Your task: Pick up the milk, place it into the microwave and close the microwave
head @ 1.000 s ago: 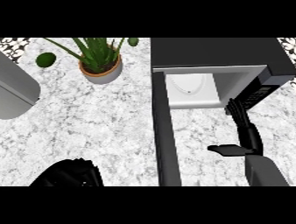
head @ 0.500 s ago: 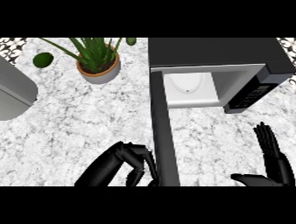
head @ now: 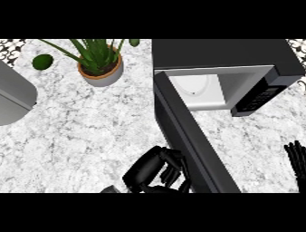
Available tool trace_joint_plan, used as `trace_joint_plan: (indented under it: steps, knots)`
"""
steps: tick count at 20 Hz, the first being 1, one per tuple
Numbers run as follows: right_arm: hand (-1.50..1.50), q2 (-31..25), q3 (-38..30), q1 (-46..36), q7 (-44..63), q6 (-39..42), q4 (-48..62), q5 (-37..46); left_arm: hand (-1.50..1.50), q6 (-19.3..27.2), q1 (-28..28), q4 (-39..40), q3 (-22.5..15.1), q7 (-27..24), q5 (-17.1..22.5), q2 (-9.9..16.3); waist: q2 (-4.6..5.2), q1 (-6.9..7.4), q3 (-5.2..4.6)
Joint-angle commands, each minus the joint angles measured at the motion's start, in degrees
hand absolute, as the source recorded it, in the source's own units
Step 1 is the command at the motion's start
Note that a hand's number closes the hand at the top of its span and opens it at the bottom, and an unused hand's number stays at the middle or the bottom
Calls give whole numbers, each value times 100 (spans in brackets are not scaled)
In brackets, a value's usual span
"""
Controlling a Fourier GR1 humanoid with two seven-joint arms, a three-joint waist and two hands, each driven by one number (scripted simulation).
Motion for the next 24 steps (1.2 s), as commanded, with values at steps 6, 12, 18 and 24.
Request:
trace_joint_plan:
  steps: [6, 12, 18, 24]
  knots:
    - [-150, -444, 185, 1040, 168, 1093, -1773, -835, 150, 1755, -835, 1664, -943, -1266, 989, -13, 50, -273, -16]
    - [-150, -601, 248, 1063, 721, 1097, -2613, -1320, 150, 2311, -1469, 2203, -1574, -1355, 1968, -13, 87, -344, -12]
    - [-150, -831, 302, 965, 1211, 1176, -3098, -1735, 150, 2661, -2172, 1996, -1811, -1308, 2755, -12, 127, -520, -16]
    - [-150, -1081, 308, 1041, 1496, 1252, -3542, -1922, 150, 3159, -2175, 1980, -1891, -1716, 3420, -12, 175, -778, -29]
